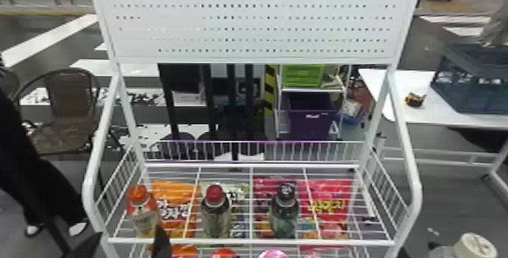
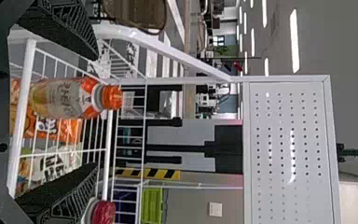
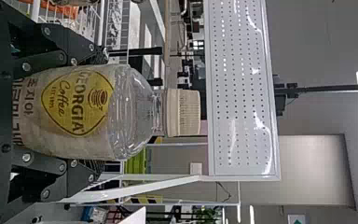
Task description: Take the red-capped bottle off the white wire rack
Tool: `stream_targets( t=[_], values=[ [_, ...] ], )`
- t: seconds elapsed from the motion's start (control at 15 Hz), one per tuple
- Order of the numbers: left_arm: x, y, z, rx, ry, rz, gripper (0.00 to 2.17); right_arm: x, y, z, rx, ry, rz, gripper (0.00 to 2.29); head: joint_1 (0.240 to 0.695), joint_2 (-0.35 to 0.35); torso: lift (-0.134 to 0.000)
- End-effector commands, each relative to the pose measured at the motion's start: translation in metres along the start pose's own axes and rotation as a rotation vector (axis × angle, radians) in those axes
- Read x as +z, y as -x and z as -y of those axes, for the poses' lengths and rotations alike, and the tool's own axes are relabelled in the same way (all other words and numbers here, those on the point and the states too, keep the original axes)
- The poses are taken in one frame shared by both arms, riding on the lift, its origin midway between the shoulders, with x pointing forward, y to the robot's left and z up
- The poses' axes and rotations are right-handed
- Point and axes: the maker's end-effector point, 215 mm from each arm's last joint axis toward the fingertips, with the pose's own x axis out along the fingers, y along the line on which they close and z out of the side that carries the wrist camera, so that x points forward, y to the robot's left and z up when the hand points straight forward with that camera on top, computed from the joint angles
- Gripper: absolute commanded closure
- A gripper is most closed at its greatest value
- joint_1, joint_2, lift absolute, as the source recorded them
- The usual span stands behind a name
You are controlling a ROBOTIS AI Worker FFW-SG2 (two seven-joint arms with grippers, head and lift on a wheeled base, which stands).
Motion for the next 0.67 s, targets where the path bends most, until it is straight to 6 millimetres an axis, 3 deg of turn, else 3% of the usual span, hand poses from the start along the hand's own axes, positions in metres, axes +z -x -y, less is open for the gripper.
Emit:
stream_targets(
  t=[0.0,0.27,0.4,0.6],
  values=[
    [-0.022,0.007,0.027,-0.049,0.047,0.043,0.08,0.001,0.001,0.0,0.0,0.001,0.003,1.43,0.499,0.0,0.0],
    [-0.075,0.002,0.082,-0.13,0.055,0.027,0.08,0.004,0.003,-0.001,0.0,0.003,0.01,1.43,0.499,0.0,0.0],
    [-0.085,-0.007,0.107,-0.163,0.054,0.032,0.08,0.005,0.005,0.001,-0.002,0.008,0.014,1.43,0.499,0.0,0.0],
    [-0.084,-0.027,0.13,-0.185,0.046,0.047,0.08,0.01,0.009,0.003,-0.008,0.013,0.031,1.43,0.499,0.0,0.0]
  ],
)
